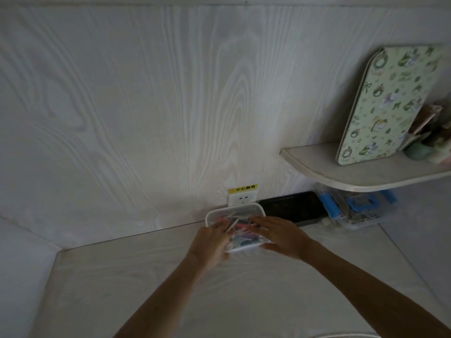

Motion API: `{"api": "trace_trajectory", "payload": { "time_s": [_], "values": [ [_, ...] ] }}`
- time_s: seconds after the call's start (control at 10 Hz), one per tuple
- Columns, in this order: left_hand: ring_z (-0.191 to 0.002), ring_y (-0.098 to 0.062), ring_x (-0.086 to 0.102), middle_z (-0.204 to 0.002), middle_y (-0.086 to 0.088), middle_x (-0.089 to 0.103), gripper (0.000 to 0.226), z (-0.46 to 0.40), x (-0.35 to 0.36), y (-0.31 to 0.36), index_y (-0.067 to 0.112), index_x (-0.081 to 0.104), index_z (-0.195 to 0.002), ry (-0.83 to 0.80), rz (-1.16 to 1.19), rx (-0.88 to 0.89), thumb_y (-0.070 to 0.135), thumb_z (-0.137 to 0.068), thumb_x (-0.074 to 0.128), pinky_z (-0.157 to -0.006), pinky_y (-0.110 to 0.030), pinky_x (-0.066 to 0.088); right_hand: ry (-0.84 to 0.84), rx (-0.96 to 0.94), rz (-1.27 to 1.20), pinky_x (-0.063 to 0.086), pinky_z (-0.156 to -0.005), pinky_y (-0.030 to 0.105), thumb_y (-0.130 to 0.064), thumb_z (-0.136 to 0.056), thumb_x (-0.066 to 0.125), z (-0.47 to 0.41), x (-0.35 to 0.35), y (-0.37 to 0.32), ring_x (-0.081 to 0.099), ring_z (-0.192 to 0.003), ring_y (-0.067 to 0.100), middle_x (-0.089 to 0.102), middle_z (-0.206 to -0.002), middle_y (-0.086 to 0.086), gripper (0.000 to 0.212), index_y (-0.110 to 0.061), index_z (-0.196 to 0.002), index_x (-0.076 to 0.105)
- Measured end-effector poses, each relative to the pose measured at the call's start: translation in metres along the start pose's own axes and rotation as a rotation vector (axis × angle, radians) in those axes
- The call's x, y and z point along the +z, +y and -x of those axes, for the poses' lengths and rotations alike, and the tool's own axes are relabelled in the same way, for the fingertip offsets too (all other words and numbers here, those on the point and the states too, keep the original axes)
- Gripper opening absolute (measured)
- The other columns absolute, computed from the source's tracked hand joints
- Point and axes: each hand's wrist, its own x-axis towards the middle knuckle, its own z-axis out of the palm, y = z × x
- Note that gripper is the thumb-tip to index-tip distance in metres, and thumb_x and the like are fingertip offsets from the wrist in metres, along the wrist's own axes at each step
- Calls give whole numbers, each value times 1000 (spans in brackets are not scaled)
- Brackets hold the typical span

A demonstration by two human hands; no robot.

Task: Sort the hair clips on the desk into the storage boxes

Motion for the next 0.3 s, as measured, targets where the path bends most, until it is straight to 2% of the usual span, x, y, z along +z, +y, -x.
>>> {"api": "trace_trajectory", "payload": {
  "time_s": [0.1, 0.2, 0.3],
  "values": [
    [-132, -15, 39, -145, 3, 39, 66, 2, 1, 1, 26, 39, -139, 9, 18, -20, 35, -78, 63, -90, -34, 47, -6, 74, -54, 52, -89, 34, -40, -59, 83, 1, -5, -4, 64, -109, 17, 62, -126, 2, 77, -23, -127, 50],
    [-134, -15, 36, -145, 4, 38, 71, 3, -5, 6, 28, 38, -140, 5, 77, -65, 39, -76, 67, -95, -36, 46, -59, 166, -178, 45, -102, 41, -34, -69, 78, -2, -8, -8, 54, -122, 21, 55, -135, 4, 68, -20, -130, 51],
    [-133, -17, 37, -145, 4, 38, 80, 9, -14, 7, 29, 40, -139, 23, 145, -53, 56, -69, 69, -102, -36, 42, -128, 212, -243, 34, -112, 38, -40, -74, 72, -4, -17, -15, 40, -133, 19, 43, -144, 3, 72, -19, -137, 43]
  ]
}}
